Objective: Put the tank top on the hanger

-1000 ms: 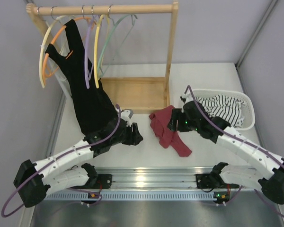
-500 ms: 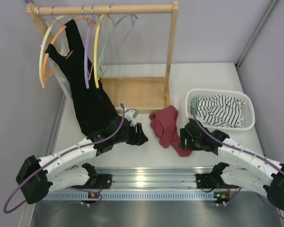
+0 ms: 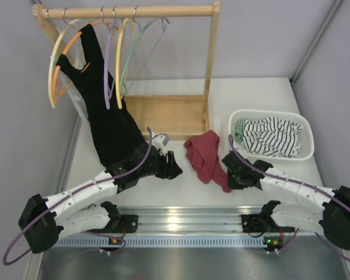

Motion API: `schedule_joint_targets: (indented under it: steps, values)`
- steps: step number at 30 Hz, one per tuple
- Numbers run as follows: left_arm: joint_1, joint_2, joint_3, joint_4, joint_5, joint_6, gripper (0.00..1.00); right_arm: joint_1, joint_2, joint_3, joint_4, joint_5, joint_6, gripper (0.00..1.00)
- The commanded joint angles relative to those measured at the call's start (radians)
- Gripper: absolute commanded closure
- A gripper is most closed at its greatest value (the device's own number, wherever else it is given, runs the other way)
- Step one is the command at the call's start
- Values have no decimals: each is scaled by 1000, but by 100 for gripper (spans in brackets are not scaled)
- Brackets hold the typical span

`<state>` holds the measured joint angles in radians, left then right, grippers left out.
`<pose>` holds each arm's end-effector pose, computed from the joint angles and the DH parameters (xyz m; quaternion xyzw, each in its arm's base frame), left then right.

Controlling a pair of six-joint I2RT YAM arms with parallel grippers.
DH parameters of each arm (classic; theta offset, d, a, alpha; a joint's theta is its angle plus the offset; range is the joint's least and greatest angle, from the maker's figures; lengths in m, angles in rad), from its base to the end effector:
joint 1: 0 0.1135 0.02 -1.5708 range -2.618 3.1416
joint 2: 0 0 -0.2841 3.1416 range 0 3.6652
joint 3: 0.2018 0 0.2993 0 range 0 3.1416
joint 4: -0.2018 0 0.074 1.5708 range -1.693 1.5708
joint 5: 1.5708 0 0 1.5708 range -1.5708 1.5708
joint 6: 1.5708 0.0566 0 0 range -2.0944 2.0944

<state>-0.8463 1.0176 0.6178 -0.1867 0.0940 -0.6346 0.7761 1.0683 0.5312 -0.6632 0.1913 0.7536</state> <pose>0.1768 -0.2078 0.2242 0.1151 0.8731 -0.3490 0.3205 0.1593 0.1413 0.1432 0.0066 0.9785 0.0592 0.1973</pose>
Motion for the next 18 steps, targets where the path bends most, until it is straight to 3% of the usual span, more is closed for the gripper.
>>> schedule_joint_targets:
  steps: [1, 10, 18]
  values:
    - [-4, -36, 7, 35, 16, -5, 46, 28, -57, 253, -91, 56, -19, 100]
    - [-5, -89, 0, 98, 45, -14, 46, 72, -12, 944, -315, 59, -151, 100]
    - [-7, -132, 28, 124, 93, -22, 46, 109, 113, 1181, -374, 111, -207, 100]
